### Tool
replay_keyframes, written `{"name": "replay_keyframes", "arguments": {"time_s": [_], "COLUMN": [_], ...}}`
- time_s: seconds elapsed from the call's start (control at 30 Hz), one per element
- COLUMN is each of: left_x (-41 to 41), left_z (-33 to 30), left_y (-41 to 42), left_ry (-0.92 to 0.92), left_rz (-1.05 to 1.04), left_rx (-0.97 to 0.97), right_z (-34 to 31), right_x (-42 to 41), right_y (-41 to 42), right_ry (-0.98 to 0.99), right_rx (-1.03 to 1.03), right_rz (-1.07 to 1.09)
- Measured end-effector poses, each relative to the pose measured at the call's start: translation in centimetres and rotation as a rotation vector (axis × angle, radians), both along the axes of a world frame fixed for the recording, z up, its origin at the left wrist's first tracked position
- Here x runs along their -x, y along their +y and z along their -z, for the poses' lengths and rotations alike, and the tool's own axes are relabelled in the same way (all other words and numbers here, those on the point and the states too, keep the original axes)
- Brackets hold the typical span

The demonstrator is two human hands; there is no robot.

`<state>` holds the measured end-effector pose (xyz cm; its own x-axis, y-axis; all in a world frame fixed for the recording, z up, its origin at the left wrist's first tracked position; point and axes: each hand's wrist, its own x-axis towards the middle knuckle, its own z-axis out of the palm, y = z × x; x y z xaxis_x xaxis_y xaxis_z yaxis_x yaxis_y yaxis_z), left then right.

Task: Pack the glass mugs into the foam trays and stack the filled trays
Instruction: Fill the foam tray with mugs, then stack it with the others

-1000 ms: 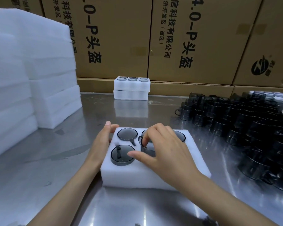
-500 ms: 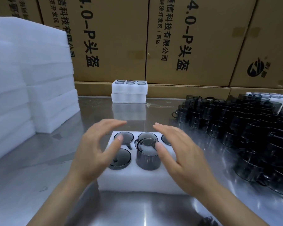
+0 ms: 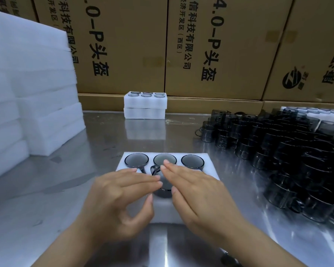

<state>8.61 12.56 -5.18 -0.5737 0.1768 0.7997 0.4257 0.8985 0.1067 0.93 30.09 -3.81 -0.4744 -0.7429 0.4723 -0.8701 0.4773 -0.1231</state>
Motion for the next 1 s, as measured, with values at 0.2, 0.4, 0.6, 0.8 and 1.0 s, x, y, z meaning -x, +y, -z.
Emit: {"name": "replay_keyframes", "arguments": {"time_s": [0.2, 0.4, 0.6, 0.8, 1.0], "left_x": [0.3, 0.0, -0.8, -0.7, 1.5], "left_z": [0.2, 0.2, 1.0, 1.1, 1.9], "left_y": [0.1, 0.0, -0.3, -1.2, -4.6], "left_ry": [-0.09, -0.087, -0.108, -0.038, -0.093], "left_rz": [-0.046, -0.053, -0.063, -0.091, -0.043], "left_rx": [0.003, 0.066, 0.136, -0.014, -1.038], "right_z": [0.4, 0.3, 0.3, -1.6, 0.2], "right_x": [0.3, -0.3, -0.2, 4.3, 12.7], "right_y": [-0.5, -0.5, -0.3, 1.1, 2.3], "right_ry": [-0.039, 0.018, 0.009, -0.522, -0.617], "right_rx": [-0.2, -0.245, -0.274, 0.187, 0.361], "right_rz": [-0.015, -0.014, -0.019, 0.009, 0.387]}}
